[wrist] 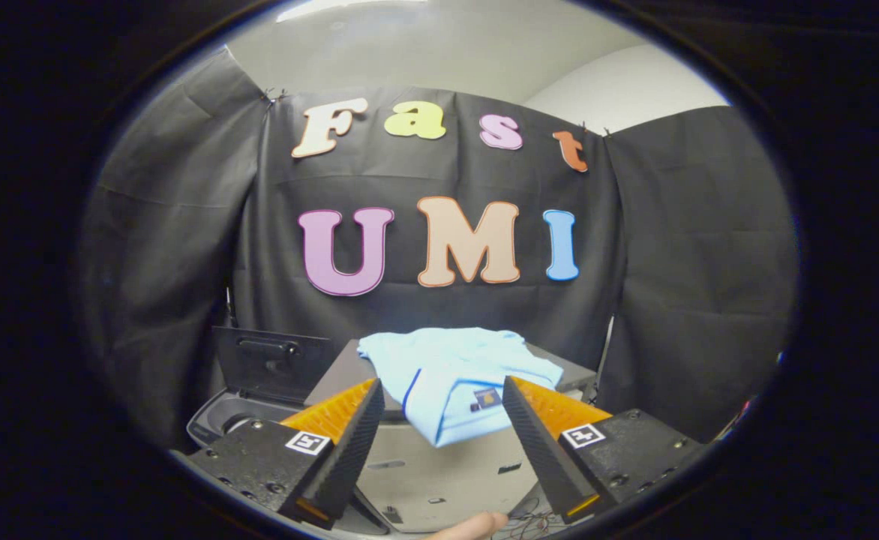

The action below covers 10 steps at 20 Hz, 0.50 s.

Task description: Put the clothes into the washing machine and then close the washing machine lid.

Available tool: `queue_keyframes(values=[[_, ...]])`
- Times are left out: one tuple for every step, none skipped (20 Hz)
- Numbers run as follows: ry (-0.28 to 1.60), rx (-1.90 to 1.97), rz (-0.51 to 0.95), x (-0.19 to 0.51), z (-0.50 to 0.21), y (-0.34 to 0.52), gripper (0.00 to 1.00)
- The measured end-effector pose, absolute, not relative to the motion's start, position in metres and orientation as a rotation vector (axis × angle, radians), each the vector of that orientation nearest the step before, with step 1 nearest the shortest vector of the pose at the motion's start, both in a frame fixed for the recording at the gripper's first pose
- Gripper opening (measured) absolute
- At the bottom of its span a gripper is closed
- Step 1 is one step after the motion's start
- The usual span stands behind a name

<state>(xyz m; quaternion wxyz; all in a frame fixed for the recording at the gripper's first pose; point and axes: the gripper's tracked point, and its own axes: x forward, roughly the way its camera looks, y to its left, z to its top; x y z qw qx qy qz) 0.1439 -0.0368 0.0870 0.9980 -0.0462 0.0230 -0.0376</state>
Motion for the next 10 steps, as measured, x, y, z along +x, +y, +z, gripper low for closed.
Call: queue_keyframes(values=[[0.063,-0.106,-0.098,0.157,0.089,-0.045,0.96],[0.055,-0.13,-0.11,0.173,0.095,-0.051,0.96],[0.073,-0.14,-0.106,0.191,0.096,-0.053,0.96],[0.081,-0.138,-0.101,0.207,0.098,-0.054,0.96],[0.105,-0.123,-0.091,0.222,0.095,-0.056,0.96],[0.137,-0.109,-0.075,0.235,0.089,-0.055,0.96],[0.156,-0.105,-0.075,0.249,0.088,-0.058,0.96],[0.199,-0.122,-0.079,0.262,0.081,-0.062,0.96],[0.23,-0.137,-0.087,0.275,0.071,-0.067,0.96],[0.276,-0.138,-0.085,0.288,0.06,-0.069,0.96]])
